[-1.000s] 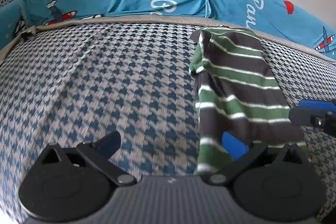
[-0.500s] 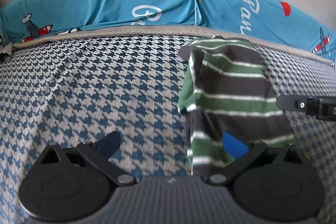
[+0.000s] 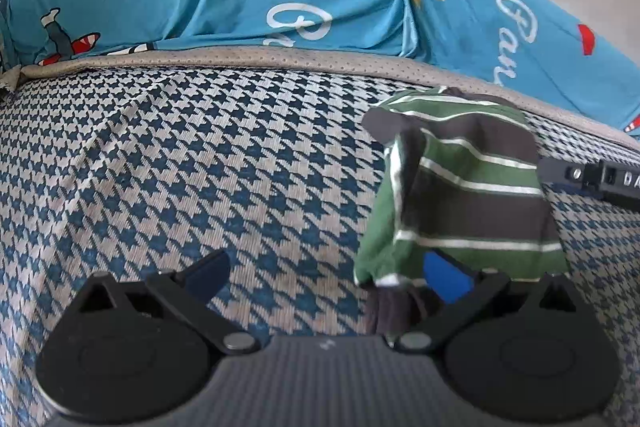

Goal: Fold clothes

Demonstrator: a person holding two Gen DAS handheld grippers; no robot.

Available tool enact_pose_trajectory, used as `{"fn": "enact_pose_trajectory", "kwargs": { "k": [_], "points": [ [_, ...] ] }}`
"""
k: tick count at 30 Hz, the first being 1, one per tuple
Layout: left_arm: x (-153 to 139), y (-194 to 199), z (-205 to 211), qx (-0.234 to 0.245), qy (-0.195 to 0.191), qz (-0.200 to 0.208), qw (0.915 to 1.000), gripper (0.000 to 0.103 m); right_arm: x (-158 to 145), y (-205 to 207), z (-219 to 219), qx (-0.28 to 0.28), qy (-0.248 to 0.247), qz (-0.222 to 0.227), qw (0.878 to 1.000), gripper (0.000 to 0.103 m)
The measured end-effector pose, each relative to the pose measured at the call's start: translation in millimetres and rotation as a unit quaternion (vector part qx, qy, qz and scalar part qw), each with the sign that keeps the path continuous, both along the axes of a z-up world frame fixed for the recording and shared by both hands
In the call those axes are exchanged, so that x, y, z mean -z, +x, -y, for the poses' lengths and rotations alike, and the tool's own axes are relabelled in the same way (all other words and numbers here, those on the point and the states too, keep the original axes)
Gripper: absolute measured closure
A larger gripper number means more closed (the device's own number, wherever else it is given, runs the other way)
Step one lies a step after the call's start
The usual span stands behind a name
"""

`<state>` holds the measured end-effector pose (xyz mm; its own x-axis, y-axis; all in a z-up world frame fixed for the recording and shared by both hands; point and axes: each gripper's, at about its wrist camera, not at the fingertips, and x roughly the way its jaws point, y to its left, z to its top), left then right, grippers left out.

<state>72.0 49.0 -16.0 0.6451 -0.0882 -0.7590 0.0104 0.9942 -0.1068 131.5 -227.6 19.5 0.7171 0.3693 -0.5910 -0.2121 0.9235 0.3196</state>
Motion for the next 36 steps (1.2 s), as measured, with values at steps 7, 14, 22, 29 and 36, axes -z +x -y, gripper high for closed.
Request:
{"fn": "enact_pose_trajectory", "kwargs": {
  "k": [7, 14, 22, 29, 36],
  "points": [
    [7, 19, -5, -0.022, -0.001, -0.015, 0.9996, 0.000, 8, 30, 8, 0.019, 0.013, 0.007, 1.000, 0.061],
    [11, 26, -9, -0.032, -0.006, -0.027, 0.9991, 0.000, 26, 54, 14, 0.037, 0.052, -0.003, 0.998, 0.061],
    [12, 28, -12, -0.033, -0.007, -0.028, 0.9991, 0.000, 35, 71, 16, 0.027, 0.094, 0.007, 0.995, 0.060],
    [12, 30, -12, -0.033, -0.001, -0.025, 0.9991, 0.000, 39, 79, 9, 0.009, 0.096, 0.012, 0.995, 0.074],
    [10, 33, -9, -0.028, 0.010, -0.023, 0.9993, 0.000, 31, 73, 4, 0.020, 0.088, 0.019, 0.996, 0.089]
  ]
}}
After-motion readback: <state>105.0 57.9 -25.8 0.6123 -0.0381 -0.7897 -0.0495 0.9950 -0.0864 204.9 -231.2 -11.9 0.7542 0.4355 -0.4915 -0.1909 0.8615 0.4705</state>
